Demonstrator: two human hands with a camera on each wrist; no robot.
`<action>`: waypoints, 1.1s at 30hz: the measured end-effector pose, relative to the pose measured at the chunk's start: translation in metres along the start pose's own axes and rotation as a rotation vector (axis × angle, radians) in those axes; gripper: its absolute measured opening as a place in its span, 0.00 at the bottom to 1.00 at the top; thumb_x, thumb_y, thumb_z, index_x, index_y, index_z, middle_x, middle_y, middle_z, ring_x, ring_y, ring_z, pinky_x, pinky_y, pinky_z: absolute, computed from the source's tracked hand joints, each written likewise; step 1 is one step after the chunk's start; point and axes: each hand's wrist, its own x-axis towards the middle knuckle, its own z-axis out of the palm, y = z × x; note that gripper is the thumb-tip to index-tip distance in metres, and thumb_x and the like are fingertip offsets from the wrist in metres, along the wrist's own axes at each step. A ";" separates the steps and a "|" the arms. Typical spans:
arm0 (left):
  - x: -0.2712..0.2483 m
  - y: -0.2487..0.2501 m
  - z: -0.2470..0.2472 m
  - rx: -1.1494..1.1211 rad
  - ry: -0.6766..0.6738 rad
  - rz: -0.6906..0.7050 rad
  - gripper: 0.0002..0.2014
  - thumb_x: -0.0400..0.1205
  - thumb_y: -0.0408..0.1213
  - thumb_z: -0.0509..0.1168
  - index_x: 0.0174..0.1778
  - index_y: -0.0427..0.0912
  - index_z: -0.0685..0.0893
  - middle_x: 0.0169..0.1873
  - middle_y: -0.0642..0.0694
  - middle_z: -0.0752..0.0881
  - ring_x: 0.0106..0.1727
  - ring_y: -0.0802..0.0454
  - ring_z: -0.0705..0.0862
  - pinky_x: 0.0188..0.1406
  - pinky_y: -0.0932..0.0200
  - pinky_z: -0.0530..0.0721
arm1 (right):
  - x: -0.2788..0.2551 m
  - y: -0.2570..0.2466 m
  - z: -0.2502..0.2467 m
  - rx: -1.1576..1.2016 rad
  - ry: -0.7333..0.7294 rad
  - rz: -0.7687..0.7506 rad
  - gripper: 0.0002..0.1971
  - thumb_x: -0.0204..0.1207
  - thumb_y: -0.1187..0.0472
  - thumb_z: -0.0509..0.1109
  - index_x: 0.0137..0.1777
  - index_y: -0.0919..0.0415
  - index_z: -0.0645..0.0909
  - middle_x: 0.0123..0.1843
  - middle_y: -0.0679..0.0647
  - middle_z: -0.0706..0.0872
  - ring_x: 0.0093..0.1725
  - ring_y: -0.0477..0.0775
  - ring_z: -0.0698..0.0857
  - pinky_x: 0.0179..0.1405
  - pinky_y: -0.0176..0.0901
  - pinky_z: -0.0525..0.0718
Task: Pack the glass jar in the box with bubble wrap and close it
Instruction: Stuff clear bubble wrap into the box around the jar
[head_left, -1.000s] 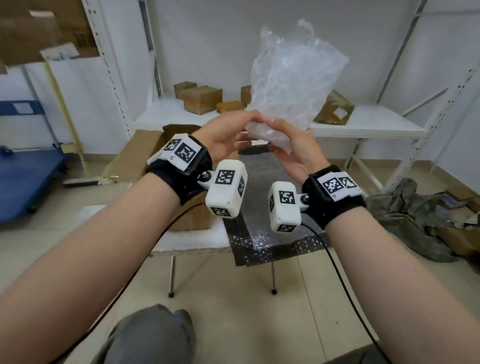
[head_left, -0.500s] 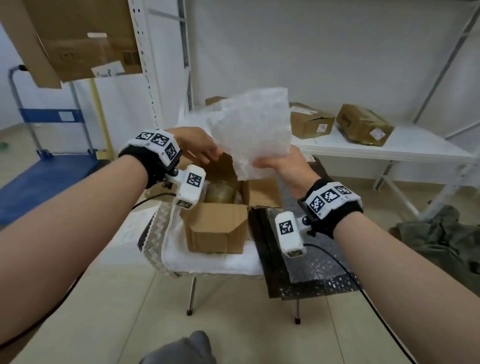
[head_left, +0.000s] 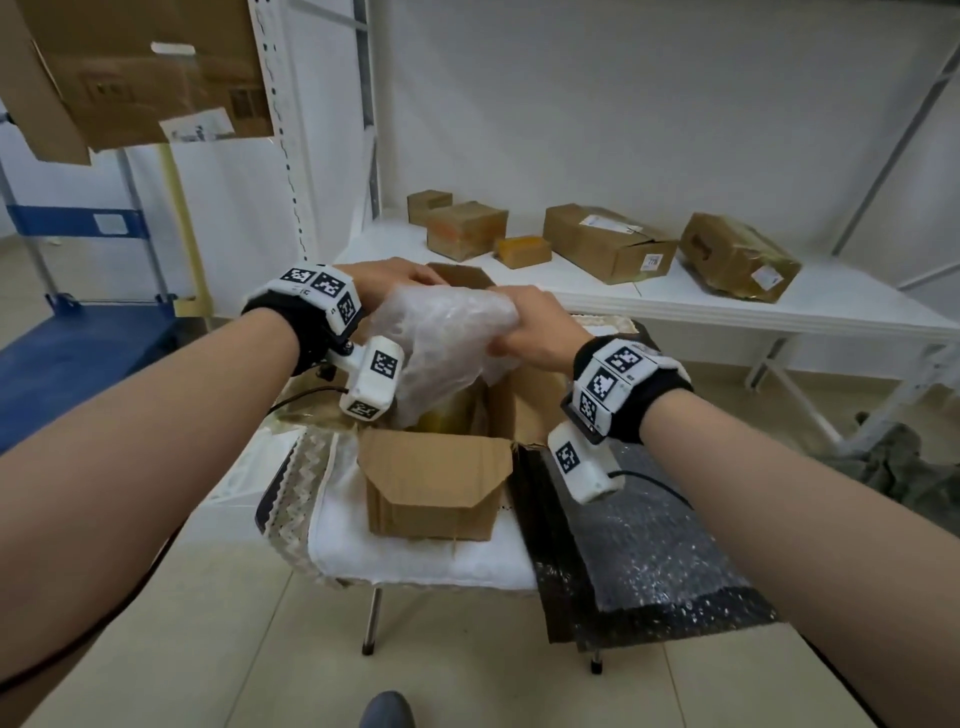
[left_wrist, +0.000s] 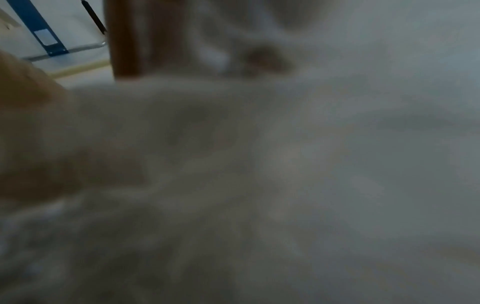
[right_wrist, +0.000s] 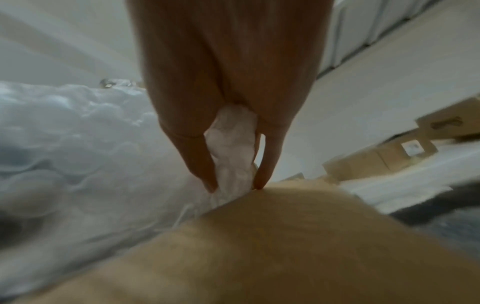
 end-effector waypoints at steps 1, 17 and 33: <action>0.000 0.002 0.002 -0.005 -0.012 -0.013 0.20 0.82 0.46 0.67 0.70 0.48 0.80 0.68 0.47 0.81 0.67 0.49 0.79 0.69 0.54 0.74 | 0.005 -0.002 0.002 -0.082 -0.009 -0.013 0.16 0.71 0.68 0.72 0.58 0.57 0.84 0.58 0.57 0.88 0.59 0.60 0.84 0.55 0.49 0.81; 0.018 0.011 0.017 0.508 -0.013 -0.120 0.25 0.68 0.42 0.78 0.60 0.55 0.79 0.53 0.50 0.85 0.57 0.47 0.83 0.60 0.49 0.80 | 0.036 -0.008 0.028 -0.477 -0.082 0.126 0.30 0.70 0.66 0.78 0.69 0.61 0.70 0.66 0.63 0.81 0.65 0.67 0.81 0.59 0.57 0.81; 0.040 0.000 0.026 0.645 0.152 -0.099 0.13 0.81 0.31 0.66 0.61 0.34 0.84 0.60 0.36 0.85 0.47 0.47 0.77 0.46 0.57 0.74 | 0.036 -0.045 0.026 -0.257 -0.344 0.048 0.09 0.78 0.61 0.68 0.48 0.63 0.89 0.43 0.55 0.92 0.42 0.53 0.91 0.43 0.43 0.90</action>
